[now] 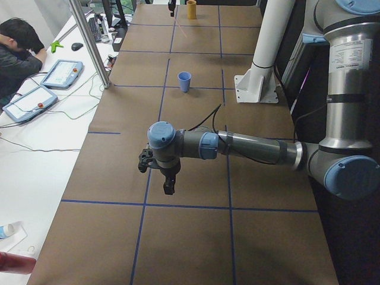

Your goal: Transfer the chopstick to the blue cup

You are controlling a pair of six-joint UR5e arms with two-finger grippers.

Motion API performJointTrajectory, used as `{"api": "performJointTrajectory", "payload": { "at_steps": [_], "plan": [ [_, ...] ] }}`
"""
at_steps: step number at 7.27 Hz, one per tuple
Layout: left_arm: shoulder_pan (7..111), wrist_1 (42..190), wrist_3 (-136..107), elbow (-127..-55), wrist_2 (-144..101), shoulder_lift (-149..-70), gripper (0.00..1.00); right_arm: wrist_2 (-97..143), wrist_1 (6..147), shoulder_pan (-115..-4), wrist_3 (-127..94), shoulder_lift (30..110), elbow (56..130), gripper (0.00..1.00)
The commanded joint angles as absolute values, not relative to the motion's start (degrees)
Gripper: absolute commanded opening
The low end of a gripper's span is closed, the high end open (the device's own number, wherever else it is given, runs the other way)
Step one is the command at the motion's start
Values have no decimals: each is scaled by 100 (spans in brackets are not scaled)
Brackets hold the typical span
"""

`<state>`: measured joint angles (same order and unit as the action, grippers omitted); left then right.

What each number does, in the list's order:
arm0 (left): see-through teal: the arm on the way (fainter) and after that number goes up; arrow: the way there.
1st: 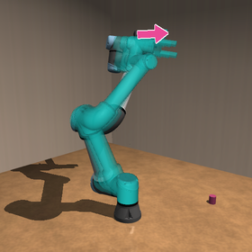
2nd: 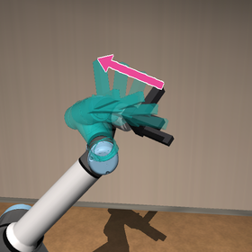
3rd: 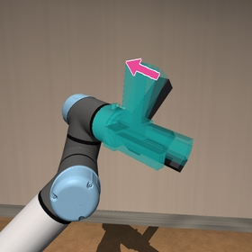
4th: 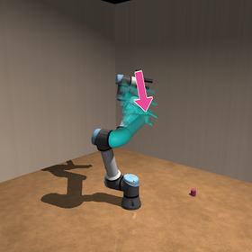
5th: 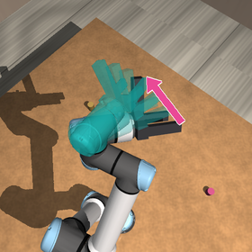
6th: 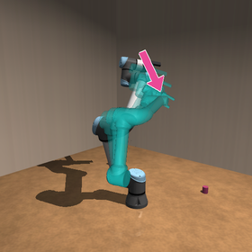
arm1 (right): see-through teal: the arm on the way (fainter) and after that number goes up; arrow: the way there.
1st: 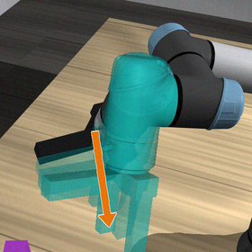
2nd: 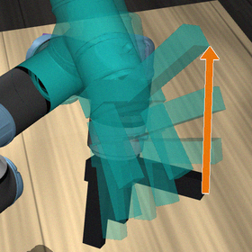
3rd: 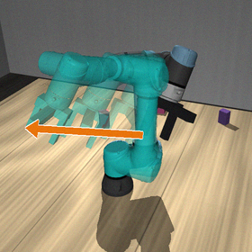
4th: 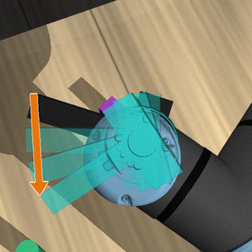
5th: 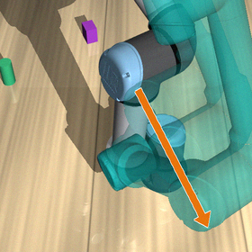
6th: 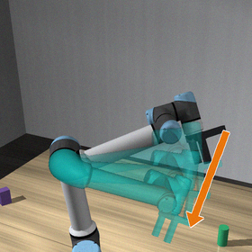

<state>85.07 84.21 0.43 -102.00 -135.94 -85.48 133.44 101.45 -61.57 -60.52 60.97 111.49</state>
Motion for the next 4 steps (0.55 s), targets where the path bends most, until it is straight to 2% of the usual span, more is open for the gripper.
{"api": "performJointTrajectory", "payload": {
  "at_steps": [1,4],
  "plan": [
    [8508,8420,44,-10204,-13597,-8534,100,12608,10177,-5252,-7641,5242,11101,0],
    [8508,8420,44,-10239,-13605,-8473,100,11675,10310,-4441,-8874,4414,10697,0]
  ]
}}
